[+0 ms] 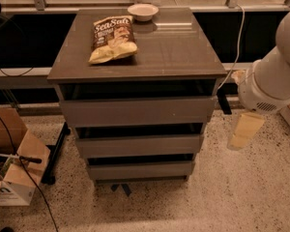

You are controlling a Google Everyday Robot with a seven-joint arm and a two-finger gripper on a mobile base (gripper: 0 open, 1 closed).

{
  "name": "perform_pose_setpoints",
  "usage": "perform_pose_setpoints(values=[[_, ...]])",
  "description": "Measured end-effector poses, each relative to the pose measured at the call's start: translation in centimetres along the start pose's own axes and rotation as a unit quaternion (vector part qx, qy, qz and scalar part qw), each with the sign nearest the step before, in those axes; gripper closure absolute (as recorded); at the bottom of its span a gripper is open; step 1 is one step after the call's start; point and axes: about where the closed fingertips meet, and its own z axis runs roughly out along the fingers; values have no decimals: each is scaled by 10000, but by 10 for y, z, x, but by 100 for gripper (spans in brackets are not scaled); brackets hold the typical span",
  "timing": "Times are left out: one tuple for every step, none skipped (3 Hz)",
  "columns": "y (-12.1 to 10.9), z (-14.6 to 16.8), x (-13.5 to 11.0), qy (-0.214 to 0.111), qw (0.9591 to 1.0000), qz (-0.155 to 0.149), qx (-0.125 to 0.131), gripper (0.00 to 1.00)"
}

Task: Open bottom drawer

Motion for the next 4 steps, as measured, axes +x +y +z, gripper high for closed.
perform_pose_setpoints(values=[[-5,1,-2,-34,9999,-13,128,0],[-3,0,2,125,9998,17,125,0],[18,28,2,-61,9998,152,-55,0],[24,81,-11,-548,9981,285,33,0]])
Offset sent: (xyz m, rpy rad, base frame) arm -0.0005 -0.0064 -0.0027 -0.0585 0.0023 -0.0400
